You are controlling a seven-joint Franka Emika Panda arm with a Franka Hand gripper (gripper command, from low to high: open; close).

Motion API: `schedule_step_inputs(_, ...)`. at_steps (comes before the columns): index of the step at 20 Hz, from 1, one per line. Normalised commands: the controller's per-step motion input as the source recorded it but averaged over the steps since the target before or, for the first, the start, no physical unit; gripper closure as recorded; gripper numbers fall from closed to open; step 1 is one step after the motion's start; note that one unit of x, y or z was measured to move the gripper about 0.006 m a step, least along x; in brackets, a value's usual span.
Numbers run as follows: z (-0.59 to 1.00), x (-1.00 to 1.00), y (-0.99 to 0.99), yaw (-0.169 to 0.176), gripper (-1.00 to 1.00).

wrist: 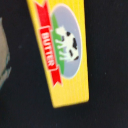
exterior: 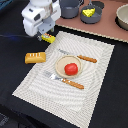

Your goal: Interact with the objects in diverse but meaningful ways.

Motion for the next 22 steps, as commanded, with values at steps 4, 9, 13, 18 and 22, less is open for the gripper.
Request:
schedule_step_inputs(4, 0.54, 0.31, -0.45, 0.000, -1.00)
schedule_step_inputs(9, 0.27, 0.43, -0.68, 0.019, -1.00)
schedule_step_inputs(13, 0.35, 0.73, -0.57, 0.000, -1.00)
schedule_step_inputs(18, 0.32, 0.82, -0.46, 0.000, -1.00)
schedule_step_inputs(22, 0.35, 0.76, -0.46, 0.000, -1.00)
